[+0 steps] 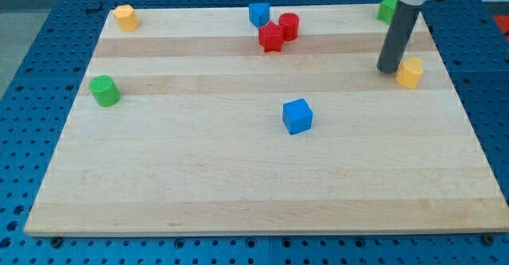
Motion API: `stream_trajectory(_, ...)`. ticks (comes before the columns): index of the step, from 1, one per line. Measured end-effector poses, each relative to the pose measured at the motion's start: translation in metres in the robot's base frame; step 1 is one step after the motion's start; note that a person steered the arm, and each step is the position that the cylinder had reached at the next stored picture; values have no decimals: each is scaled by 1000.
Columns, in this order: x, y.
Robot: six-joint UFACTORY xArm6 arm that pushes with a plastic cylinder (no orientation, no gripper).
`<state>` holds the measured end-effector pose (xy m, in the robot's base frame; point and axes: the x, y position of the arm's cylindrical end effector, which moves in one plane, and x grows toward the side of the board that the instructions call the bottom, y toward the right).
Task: Separate the red circle from the red star
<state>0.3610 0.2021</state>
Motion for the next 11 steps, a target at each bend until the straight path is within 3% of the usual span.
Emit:
stream_trajectory(3,12,16)
stream_trajectory(6,2,-8)
stream_trajectory(11,-49,-45)
